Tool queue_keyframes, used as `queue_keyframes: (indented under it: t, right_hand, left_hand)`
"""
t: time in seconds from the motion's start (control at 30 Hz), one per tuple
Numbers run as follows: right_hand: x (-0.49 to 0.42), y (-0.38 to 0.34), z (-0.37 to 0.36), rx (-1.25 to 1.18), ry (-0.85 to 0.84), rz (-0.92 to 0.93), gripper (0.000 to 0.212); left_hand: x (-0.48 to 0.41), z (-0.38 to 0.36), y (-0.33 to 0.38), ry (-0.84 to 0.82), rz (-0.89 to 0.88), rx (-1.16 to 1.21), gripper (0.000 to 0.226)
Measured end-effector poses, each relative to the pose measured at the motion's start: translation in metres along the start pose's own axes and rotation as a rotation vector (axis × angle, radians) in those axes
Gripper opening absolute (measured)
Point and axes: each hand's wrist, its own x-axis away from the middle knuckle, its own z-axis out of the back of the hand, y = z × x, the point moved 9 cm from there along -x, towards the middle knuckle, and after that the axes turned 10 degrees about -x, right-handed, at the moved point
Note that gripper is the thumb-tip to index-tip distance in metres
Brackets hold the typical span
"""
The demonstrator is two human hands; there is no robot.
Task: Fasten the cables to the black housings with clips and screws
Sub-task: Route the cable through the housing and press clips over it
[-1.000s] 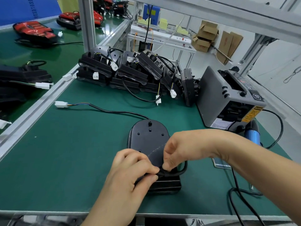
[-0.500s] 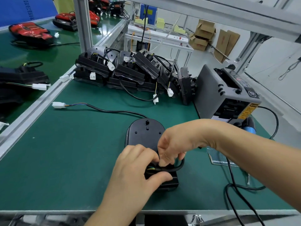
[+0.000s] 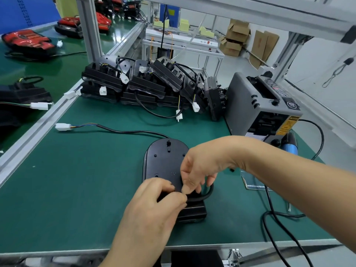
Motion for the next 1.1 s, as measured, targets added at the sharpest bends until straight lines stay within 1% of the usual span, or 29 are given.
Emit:
queue_keyframes:
  t: [0.13, 0.27, 0.43, 0.6, 0.67, 0.7, 0.77, 0.83, 0.87, 1.0, 1.03, 1.1]
  right_hand:
    - [-0.001, 0.003, 0.0, -0.059, -0.009, 0.032, 0.016]
    - [0.001, 0.004, -0.001, -0.099, -0.017, 0.063, 0.013]
    - [0.002, 0.002, -0.001, -0.064, 0.013, 0.064, 0.015]
    - [0.01, 0.006, -0.002, -0.127, 0.072, 0.093, 0.016]
    - [0.015, 0.01, 0.002, -0.146, 0.138, 0.11, 0.016]
    - [0.019, 0.014, 0.01, -0.162, 0.207, 0.116, 0.015]
    - [0.034, 0.031, 0.038, -0.225, 0.426, 0.106, 0.016]
    - [0.055, 0.065, 0.074, -0.249, 0.654, 0.026, 0.018]
    - [0.066, 0.086, 0.089, -0.216, 0.729, -0.052, 0.02]
    - [0.097, 0.171, 0.126, -0.031, 0.868, -0.481, 0.03]
    - [0.103, 0.187, 0.13, 0.009, 0.893, -0.568, 0.03]
    - [0.109, 0.212, 0.134, -0.013, 0.908, -0.674, 0.025]
  left_hand:
    - [0.005, 0.001, 0.005, 0.036, -0.024, -0.086, 0.022]
    - [0.006, 0.001, 0.005, 0.038, -0.018, -0.082, 0.021]
    - [0.006, -0.001, 0.004, 0.032, -0.003, -0.08, 0.021]
    - [0.006, -0.001, 0.003, 0.049, 0.003, -0.063, 0.023]
    - [0.006, 0.0, 0.003, 0.057, 0.001, -0.063, 0.023]
    - [0.006, 0.0, 0.003, 0.061, -0.001, -0.061, 0.023]
    - [0.006, 0.0, 0.004, 0.066, -0.008, -0.062, 0.023]
    - [0.005, 0.0, 0.004, 0.066, -0.018, -0.064, 0.023]
    - [0.005, 0.0, 0.004, 0.069, -0.019, -0.058, 0.022]
    - [0.006, 0.001, 0.003, 0.094, -0.022, -0.024, 0.009]
    - [0.006, 0.001, 0.003, 0.094, -0.023, -0.022, 0.009]
    - [0.007, 0.0, 0.003, 0.093, -0.022, -0.022, 0.01]
